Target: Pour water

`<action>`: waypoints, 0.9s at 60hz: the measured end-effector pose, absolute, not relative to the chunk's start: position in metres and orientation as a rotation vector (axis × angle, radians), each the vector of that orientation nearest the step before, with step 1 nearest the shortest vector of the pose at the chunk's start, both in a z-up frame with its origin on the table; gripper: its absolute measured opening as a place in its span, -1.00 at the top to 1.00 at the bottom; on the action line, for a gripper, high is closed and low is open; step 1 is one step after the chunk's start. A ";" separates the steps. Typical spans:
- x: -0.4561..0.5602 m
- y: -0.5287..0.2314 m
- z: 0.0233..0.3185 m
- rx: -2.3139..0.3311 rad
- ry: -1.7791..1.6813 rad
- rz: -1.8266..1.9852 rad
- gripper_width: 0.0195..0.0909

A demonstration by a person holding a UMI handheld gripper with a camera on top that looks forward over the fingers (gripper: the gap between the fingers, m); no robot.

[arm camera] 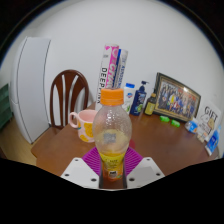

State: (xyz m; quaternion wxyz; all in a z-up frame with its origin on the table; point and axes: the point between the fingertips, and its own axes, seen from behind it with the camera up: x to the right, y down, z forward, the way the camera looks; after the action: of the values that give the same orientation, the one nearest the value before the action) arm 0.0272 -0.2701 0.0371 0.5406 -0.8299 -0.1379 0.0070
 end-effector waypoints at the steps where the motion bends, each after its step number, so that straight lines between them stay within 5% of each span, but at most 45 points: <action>1: 0.031 -0.267 0.041 -1.968 -0.334 -0.005 0.82; 23: 0.083 -0.144 0.130 -1.677 -0.889 -0.891 0.82; 41: 0.061 -0.093 0.121 -1.261 -1.413 -1.472 0.83; 54: 0.053 -0.092 0.112 -1.226 -1.479 -1.457 0.82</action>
State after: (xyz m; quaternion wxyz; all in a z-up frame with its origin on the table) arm 0.0526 -0.0919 0.1117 0.3573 -0.4750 -0.5729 -0.5644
